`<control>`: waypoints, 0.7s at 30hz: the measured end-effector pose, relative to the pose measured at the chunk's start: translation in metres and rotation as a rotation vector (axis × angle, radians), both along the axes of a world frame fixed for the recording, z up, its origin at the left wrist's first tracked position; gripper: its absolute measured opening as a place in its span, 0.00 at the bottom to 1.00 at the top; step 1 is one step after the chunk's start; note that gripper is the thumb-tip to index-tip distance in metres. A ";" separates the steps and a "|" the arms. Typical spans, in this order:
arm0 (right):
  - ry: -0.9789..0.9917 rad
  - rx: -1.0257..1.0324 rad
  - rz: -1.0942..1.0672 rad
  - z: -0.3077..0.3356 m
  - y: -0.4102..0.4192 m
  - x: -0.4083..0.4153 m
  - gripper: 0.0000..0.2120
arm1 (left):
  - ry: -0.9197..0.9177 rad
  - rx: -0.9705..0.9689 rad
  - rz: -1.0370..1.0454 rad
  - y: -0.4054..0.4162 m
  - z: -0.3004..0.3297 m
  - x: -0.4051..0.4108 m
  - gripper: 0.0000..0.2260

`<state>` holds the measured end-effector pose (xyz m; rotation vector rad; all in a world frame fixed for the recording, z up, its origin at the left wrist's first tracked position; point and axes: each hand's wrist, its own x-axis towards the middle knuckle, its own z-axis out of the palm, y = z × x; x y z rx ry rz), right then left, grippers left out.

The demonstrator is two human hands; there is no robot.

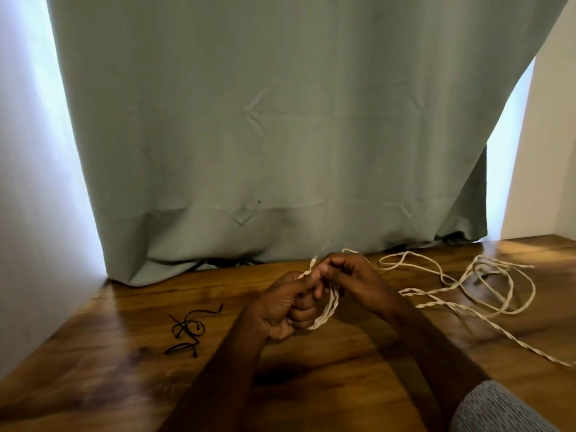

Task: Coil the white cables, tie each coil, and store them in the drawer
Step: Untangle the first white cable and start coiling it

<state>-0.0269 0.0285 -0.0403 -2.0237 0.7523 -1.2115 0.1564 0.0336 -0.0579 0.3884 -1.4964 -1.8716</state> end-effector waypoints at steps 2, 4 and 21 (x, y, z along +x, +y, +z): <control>-0.053 0.059 0.016 -0.001 -0.001 0.001 0.15 | 0.046 0.037 0.013 -0.001 0.000 -0.001 0.18; -0.089 0.104 0.008 -0.003 -0.002 0.002 0.15 | 0.085 0.082 0.008 -0.003 0.000 -0.002 0.19; -0.162 0.057 -0.175 -0.009 0.002 0.014 0.08 | 0.303 0.226 -0.093 -0.012 -0.007 -0.001 0.21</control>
